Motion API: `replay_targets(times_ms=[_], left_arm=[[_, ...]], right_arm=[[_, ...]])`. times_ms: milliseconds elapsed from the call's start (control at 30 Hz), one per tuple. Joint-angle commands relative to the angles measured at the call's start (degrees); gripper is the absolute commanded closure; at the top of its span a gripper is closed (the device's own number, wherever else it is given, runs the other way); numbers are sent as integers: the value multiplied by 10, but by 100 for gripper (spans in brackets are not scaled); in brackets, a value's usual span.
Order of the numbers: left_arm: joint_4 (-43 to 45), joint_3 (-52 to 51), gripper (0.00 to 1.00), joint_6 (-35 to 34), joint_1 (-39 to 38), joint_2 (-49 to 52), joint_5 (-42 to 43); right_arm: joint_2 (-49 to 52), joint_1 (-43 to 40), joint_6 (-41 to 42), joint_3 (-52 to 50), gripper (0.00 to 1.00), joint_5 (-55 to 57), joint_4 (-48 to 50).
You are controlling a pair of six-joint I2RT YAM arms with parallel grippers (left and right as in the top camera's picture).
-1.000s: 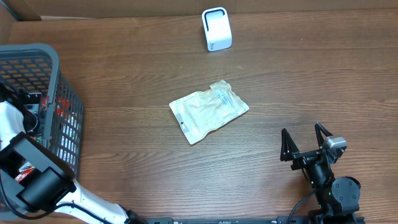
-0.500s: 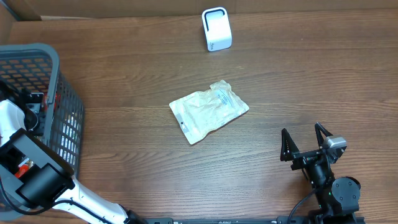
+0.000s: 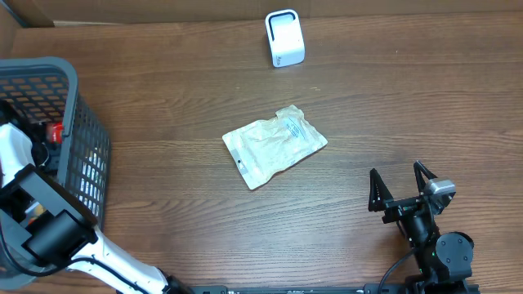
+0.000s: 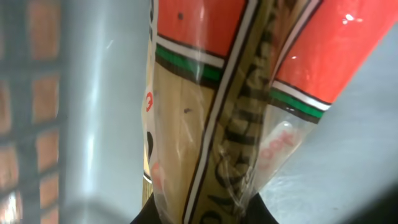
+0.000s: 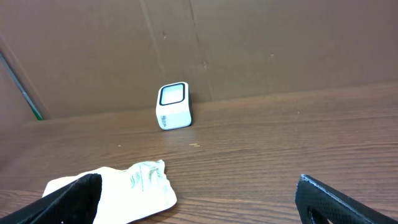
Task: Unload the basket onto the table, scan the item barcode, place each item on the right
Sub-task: 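Reach the left gripper into the basket and grasp the red spaghetti package, then lift the spaghetti package out and lay it left of the pouch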
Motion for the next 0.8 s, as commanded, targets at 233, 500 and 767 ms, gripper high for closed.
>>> replay_targets(times_ms=[233,500,767], left_arm=[[-185,229,96,-232,3,10,-11],[-287,371,96,-285,2,10,33],[-329,480,96,-286,2,-17,142]], right_arm=[[-7,5,2,-6,0,5,2],[-7,5,2,-6,0,5,2],[-7,5,2,-6,0,5,2]])
